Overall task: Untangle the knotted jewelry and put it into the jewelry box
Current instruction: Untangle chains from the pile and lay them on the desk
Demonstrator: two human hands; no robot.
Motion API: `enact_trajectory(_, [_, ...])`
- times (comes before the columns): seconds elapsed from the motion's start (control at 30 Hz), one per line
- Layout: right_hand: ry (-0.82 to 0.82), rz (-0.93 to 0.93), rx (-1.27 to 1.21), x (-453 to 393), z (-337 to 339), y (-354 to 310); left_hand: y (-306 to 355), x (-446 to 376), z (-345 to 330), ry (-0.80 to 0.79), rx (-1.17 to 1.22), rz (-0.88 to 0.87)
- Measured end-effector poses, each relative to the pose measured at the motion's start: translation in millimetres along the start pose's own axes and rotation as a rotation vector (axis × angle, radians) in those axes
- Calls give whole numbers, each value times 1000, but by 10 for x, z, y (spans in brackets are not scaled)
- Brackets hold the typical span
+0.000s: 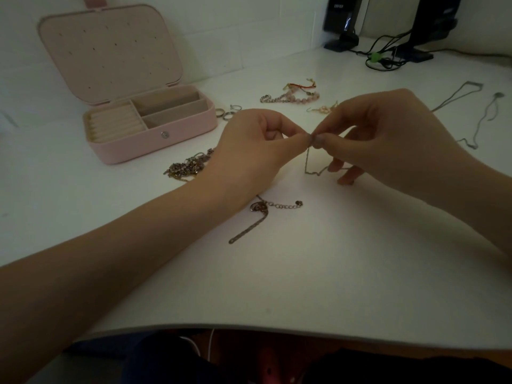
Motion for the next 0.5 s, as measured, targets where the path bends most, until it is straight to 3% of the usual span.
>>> enact_trajectory(0.5, [79,137,231,52,5,-191,145,26,-47,0,-192,-166])
Point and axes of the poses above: each hand's wrist, its own x-axis away from the middle knuckle, its own z-axis out of the back of the hand, y = z × x, the point moved 9 cm from there along -x, towards the middle knuckle, and after that the axes turned 1 degree about x, right-handed, at the moved point
